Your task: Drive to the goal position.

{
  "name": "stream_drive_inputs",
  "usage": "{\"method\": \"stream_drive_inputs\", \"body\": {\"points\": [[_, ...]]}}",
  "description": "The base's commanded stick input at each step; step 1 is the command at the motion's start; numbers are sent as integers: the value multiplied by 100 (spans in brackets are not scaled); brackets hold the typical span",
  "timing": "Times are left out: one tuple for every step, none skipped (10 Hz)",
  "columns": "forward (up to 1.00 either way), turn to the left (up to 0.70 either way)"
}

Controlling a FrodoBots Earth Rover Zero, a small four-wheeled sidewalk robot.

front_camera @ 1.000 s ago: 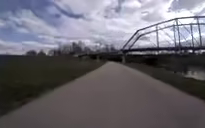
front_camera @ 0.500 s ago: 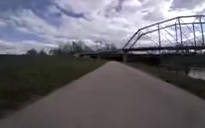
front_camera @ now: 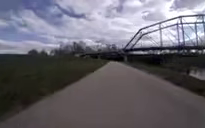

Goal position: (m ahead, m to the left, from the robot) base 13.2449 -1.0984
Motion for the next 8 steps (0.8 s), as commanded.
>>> {"method": "stream_drive_inputs", "body": {"points": [[100, 0], [100, 0], [100, 0], [100, 0], [100, 0], [100, 0], [100, 0], [100, 0]]}}
